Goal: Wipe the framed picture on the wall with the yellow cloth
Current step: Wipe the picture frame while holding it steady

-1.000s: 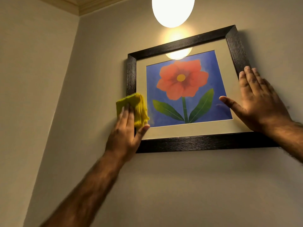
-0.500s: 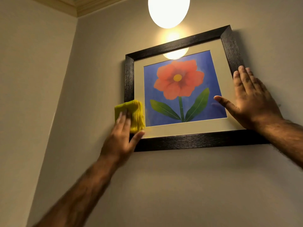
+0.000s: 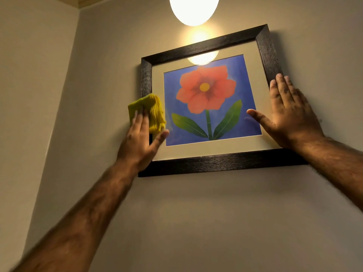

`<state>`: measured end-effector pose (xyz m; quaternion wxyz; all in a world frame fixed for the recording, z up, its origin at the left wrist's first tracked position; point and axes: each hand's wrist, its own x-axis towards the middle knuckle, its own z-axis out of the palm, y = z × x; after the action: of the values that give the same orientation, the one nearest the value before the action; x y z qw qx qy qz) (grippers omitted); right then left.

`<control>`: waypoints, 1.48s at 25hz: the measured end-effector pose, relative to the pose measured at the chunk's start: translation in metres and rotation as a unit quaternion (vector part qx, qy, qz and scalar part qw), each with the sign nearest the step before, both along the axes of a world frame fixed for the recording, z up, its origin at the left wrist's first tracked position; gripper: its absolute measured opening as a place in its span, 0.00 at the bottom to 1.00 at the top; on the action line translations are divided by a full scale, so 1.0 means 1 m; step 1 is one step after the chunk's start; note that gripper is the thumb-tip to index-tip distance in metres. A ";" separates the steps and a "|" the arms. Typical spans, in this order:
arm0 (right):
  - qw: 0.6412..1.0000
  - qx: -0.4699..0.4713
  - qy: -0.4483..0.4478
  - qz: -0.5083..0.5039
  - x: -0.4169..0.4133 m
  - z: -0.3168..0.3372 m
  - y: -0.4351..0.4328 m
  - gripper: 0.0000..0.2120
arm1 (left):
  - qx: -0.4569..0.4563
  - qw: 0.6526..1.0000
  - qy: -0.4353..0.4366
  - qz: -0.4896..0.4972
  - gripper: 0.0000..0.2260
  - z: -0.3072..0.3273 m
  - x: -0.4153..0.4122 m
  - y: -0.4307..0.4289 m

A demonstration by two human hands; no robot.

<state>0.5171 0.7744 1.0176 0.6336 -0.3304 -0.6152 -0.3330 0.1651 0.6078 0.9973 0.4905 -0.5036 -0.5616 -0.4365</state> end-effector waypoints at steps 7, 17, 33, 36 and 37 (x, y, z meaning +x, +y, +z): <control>1.000 -0.003 -0.002 0.009 -0.002 0.000 -0.002 0.50 | 0.015 1.000 -0.005 -0.010 0.26 -0.032 0.010 -0.034; 1.000 0.007 0.003 0.016 0.000 0.000 0.001 0.50 | 0.045 0.993 -0.107 -0.006 0.12 0.038 0.009 -0.058; 0.999 0.006 0.011 0.037 -0.002 0.000 0.003 0.50 | -0.014 0.869 -0.367 -0.332 0.08 0.034 -0.015 -0.075; 0.998 0.006 0.021 0.051 -0.001 -0.010 -0.005 0.47 | -0.012 0.870 -0.372 -0.322 0.09 0.016 -0.021 -0.096; 0.998 0.024 0.010 0.049 -0.003 -0.016 -0.011 0.45 | -0.014 0.872 -0.376 -0.314 0.11 0.008 -0.024 -0.103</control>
<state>0.5139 0.7635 1.0015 0.6635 -0.2875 -0.6160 -0.3126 0.1408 0.5045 1.0055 0.0729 -0.4581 -0.5215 -0.7161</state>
